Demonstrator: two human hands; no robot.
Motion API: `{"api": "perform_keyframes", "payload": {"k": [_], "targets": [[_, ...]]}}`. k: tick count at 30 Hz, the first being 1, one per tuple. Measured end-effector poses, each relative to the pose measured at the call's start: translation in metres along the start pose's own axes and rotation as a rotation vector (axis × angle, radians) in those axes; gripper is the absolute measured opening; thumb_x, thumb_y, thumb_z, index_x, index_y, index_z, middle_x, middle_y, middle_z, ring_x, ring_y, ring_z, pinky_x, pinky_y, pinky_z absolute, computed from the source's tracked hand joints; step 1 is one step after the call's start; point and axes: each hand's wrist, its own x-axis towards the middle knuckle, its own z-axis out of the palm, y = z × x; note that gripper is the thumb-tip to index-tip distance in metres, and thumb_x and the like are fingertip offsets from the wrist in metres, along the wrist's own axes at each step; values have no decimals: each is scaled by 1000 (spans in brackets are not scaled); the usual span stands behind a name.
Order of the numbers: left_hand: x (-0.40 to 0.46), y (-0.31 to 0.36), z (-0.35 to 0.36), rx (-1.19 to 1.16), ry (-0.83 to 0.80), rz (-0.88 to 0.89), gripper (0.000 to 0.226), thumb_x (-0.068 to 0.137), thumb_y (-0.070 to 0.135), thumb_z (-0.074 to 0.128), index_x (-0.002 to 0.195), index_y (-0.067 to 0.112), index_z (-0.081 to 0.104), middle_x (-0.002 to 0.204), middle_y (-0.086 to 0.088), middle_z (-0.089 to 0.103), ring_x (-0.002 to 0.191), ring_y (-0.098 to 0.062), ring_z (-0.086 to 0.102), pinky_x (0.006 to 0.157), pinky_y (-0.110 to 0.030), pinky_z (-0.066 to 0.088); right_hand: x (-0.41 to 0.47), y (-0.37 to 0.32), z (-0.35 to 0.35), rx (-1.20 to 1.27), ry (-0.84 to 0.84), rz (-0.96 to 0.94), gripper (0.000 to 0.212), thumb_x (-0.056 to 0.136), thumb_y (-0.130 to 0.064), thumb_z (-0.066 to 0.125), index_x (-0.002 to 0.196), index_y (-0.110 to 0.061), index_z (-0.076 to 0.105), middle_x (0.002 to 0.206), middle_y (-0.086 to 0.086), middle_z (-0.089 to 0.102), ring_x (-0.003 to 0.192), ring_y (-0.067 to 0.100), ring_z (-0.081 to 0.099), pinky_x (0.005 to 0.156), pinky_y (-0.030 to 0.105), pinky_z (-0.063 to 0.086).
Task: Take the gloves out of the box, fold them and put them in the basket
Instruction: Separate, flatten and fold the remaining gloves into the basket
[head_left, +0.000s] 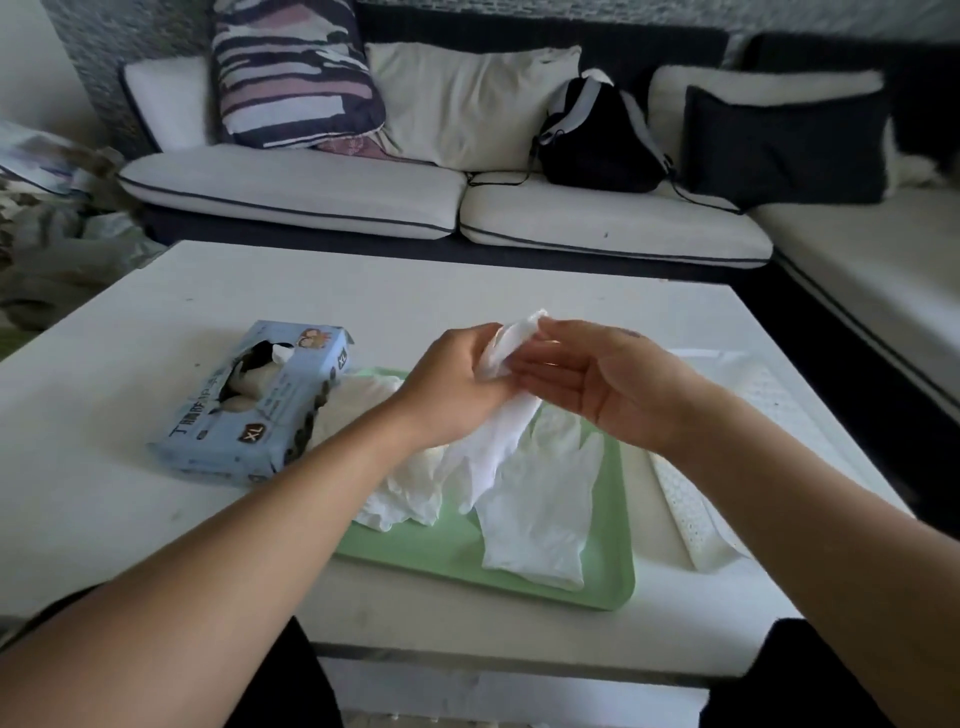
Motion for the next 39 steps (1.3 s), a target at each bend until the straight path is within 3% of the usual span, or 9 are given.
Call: {"api": "perform_keyframes", "payload": {"k": [4, 6, 8, 12, 22, 25, 29, 33, 39], "targets": [[0, 5, 15, -201, -67, -189, 17, 101, 19, 61, 107, 10, 75, 106, -12, 76, 100, -22, 73, 98, -46, 54, -3, -9, -30, -564, 110, -153, 54, 66, -29, 92, 110, -15, 65, 103, 5, 69, 92, 17, 69, 80, 30, 58], [-1, 10, 17, -407, -144, -305, 25, 104, 23, 56, 114, 8, 73, 113, -11, 76, 108, -25, 72, 101, -42, 54, -6, -5, -39, -562, -76, -39, 72, 62, -32, 92, 127, -19, 63, 123, 7, 67, 111, 23, 67, 98, 39, 53], [0, 12, 16, -511, -200, -365, 33, 105, 26, 54, 121, 3, 70, 117, -15, 74, 112, -30, 70, 103, -44, 52, -11, 2, -40, -457, -239, 68, 55, 77, -27, 82, 127, -11, 66, 126, 13, 68, 117, 29, 66, 102, 42, 50], [4, 13, 13, -343, -180, -294, 26, 102, 25, 60, 114, 6, 74, 111, -12, 76, 107, -29, 72, 103, -48, 52, -8, 6, -43, -437, -123, 38, 36, 82, -23, 75, 113, -5, 73, 115, 15, 73, 100, 27, 71, 88, 39, 57], [6, 14, -5, -71, -483, -348, 13, 100, 20, 63, 101, 16, 75, 88, -1, 77, 74, -13, 72, 58, -21, 53, -8, 4, -48, -532, -344, 266, 34, 87, -8, 72, 121, -6, 69, 119, 17, 71, 101, 29, 68, 95, 42, 52], [15, -1, 2, 34, -282, -227, 15, 100, 20, 64, 94, 11, 75, 77, -4, 69, 69, -14, 62, 63, -26, 49, 2, 11, -52, -654, -163, 139, 27, 82, -11, 79, 108, -6, 73, 101, 9, 75, 91, 26, 70, 91, 44, 54], [24, -4, 8, 78, 87, 247, 15, 92, 14, 70, 94, 26, 78, 81, 17, 72, 73, -2, 64, 69, -26, 50, 11, 5, -51, -598, 133, -382, 19, 78, 1, 81, 82, 2, 63, 76, 20, 65, 72, 24, 60, 71, 42, 50], [18, 9, 5, 303, 266, 630, 26, 82, -6, 72, 100, 11, 80, 99, 5, 77, 92, -8, 71, 82, -21, 56, -3, -13, -45, -791, 132, -775, 30, 74, 11, 77, 80, -12, 59, 80, 9, 71, 73, 24, 70, 72, 34, 60], [0, -28, 18, 601, -416, 179, 17, 86, 17, 80, 101, 24, 80, 94, 11, 77, 81, 0, 68, 79, -24, 55, 4, 40, -59, -1318, -95, -373, 37, 72, -3, 81, 102, -20, 68, 82, -9, 68, 78, 14, 68, 80, 36, 57]]}}
